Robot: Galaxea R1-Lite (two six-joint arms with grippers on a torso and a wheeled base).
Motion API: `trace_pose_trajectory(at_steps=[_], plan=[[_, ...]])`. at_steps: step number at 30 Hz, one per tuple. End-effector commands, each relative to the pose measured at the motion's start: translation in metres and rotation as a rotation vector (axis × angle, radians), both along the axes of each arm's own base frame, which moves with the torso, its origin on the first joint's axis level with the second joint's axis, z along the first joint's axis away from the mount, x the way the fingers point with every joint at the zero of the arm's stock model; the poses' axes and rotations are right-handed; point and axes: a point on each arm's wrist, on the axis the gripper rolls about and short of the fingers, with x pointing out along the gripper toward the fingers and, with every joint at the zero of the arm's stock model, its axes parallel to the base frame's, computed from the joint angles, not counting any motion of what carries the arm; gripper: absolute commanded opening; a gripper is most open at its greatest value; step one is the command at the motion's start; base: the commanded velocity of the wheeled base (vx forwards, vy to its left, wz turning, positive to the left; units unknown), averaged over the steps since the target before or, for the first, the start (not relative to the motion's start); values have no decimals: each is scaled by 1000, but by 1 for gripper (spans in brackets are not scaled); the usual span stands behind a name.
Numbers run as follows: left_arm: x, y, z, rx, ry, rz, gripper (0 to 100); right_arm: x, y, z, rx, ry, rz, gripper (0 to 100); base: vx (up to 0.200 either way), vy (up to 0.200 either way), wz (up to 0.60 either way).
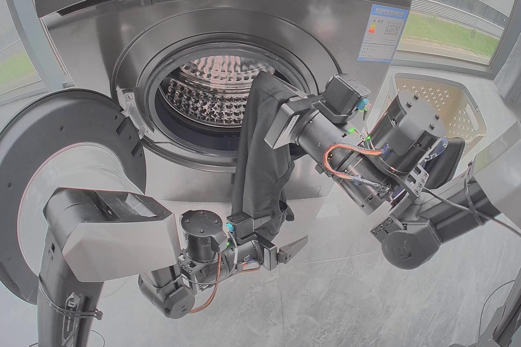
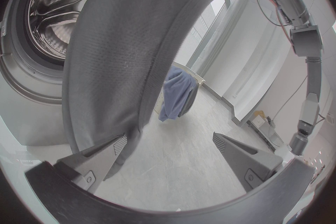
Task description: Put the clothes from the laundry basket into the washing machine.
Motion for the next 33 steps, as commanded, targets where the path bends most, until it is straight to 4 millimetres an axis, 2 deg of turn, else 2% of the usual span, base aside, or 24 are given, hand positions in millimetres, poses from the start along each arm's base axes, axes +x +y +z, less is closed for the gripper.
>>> trace_pose_trajectory(at_steps=[1, 12, 22, 31, 32, 33], plan=[[19, -7, -19, -3, -9, 38, 100, -2, 1, -1, -1, 3, 5, 0, 0, 0, 0], [47, 5, -25, -6, -52, 181, 100, -3, 1, 0, 0, 2, 7, 0, 0, 0, 0], [57, 19, -24, 11, -72, 245, 100, -6, 1, 3, 4, 0, 12, 0, 0, 0, 0], [59, 22, -25, 18, -75, 282, 100, -6, 1, 2, 3, 1, 14, 0, 0, 0, 0], [60, 22, -25, 18, -77, 284, 0, -6, 1, 2, 3, 0, 15, 0, 0, 0, 0], [60, 22, -25, 18, -77, 284, 0, -6, 1, 2, 3, 1, 14, 0, 0, 0, 0]])
